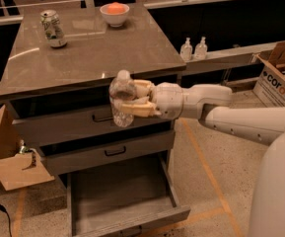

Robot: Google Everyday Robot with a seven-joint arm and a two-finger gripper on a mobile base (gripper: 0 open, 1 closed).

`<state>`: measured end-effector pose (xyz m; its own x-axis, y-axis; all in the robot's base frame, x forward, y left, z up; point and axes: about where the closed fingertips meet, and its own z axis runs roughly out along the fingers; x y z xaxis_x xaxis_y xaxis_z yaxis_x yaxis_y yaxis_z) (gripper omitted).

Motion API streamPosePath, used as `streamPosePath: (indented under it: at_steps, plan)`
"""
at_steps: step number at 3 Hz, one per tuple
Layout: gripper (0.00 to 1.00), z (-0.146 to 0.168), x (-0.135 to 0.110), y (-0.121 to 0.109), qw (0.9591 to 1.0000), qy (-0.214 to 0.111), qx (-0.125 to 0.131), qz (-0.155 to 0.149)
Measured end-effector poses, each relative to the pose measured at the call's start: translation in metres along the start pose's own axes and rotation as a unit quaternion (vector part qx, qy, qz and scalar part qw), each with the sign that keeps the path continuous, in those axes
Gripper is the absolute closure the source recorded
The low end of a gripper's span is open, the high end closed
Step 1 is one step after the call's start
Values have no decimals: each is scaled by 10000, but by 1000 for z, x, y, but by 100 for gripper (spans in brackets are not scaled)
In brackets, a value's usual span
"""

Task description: Pick water bottle from bottom drawer and place on counter

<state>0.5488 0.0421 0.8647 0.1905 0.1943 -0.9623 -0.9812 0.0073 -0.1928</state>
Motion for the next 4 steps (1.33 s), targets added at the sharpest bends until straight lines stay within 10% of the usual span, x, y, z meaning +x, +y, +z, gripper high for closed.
streamPosePath:
  at_steps: [2, 4]
  plan:
    - [100, -17, -52, -44, 9983, -298, 426, 245]
    - [100, -27, -92, -89, 9973, 58, 668, 283]
